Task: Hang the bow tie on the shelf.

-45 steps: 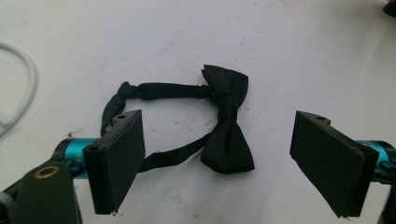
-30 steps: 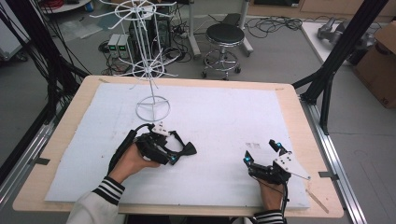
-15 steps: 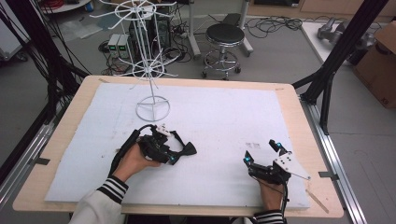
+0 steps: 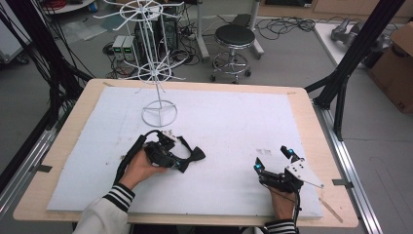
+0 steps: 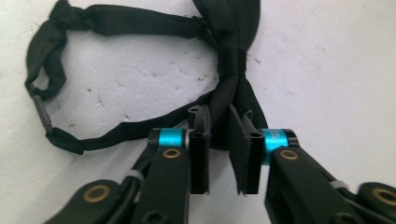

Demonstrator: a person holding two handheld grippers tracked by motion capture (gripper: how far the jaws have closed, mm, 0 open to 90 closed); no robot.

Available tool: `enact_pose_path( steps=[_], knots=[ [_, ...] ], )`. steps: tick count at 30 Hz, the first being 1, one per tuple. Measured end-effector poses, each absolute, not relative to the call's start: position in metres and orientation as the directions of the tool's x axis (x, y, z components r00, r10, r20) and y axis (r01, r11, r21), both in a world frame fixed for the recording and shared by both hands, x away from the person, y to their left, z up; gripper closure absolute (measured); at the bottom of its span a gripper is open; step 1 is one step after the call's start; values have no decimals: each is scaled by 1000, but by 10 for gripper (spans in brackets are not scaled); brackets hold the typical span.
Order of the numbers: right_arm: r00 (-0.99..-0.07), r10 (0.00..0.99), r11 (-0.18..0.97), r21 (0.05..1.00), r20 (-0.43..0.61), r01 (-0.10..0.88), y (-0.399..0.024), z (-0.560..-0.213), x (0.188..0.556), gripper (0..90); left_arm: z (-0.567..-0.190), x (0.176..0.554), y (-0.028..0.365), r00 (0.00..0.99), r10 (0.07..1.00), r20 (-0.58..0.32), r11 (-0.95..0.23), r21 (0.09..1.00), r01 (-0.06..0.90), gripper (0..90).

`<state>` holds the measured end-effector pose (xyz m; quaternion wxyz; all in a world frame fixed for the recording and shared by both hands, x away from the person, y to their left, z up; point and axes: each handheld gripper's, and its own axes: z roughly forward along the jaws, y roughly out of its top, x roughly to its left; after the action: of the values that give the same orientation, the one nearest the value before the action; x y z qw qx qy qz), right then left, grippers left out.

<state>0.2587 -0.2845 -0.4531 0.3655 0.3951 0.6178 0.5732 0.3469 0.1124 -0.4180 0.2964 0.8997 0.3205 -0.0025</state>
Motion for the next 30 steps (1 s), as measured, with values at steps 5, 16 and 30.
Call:
enact_pose_path(
  steps=[5,16,30],
  knots=[
    [-421,907,31,997,1,68,-284,-453,259,5,-417,346,113,805,559,-197,-624,540,565,857],
    [-420,907,33,997,-2,67,-285,-453,259,5,-410,341,115,821,541,-184,-597,604,528,867],
    [-421,907,35,997,-5,65,-284,-453,259,5,-385,329,131,788,606,-110,-445,774,451,873]
  ],
)
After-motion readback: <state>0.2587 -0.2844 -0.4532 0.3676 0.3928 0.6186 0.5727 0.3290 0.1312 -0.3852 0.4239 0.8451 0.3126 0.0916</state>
